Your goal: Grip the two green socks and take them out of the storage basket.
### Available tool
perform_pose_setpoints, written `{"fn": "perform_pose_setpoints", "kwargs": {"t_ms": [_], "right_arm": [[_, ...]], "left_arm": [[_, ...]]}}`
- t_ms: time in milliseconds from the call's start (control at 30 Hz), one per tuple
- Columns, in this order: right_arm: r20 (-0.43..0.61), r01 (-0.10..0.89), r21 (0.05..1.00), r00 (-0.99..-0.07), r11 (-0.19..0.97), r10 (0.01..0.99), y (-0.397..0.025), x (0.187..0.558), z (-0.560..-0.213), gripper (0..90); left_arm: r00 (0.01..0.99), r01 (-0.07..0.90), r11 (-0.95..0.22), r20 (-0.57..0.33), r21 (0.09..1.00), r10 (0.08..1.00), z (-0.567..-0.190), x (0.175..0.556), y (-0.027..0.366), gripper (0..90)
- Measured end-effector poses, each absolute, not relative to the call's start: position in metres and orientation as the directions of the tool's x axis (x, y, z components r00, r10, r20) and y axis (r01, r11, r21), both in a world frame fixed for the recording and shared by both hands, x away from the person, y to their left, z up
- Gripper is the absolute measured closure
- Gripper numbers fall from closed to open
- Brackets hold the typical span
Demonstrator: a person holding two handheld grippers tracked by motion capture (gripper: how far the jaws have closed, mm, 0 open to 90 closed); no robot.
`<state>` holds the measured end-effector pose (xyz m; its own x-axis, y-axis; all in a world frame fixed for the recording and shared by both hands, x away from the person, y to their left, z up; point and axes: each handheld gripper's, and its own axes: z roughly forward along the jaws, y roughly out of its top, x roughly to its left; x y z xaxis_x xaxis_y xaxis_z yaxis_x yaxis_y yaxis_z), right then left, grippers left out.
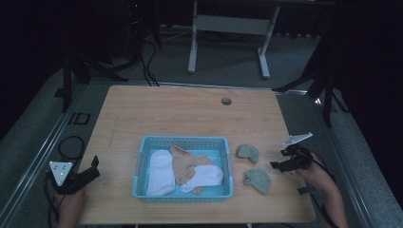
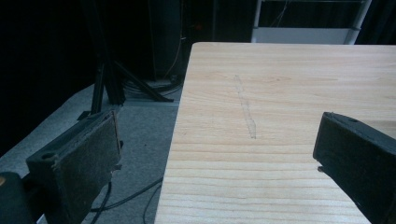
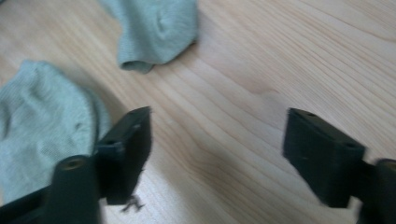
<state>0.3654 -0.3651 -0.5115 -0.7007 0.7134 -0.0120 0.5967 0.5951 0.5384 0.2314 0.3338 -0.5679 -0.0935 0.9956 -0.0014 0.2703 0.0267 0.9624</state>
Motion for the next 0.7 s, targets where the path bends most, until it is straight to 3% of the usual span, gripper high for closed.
{"fn": "perform_pose_setpoints", "kwargs": {"t_ms": [33, 433, 700], "right_arm": [[0.001, 0.596, 0.549, -0.702, 0.586, 0.713, -0.368, 0.364, -0.513, 10.9], [0.064, 0.651, 0.681, -0.508, 0.334, 0.859, -0.399, 0.348, -0.529, 10.4], [0.067, 0.652, 0.717, -0.415, 0.245, 0.908, -0.408, 0.341, -0.538, 10.4]], "left_arm": [[-0.093, 0.27, 0.027, -0.001, 0.962, 0.996, -0.568, 0.231, 0.334, 0.4], [-0.093, 0.27, 0.027, -0.002, 0.962, 0.996, -0.568, 0.232, 0.334, 0.3], [-0.092, 0.27, 0.026, -0.001, 0.962, 0.996, -0.568, 0.231, 0.334, 0.3]]}}
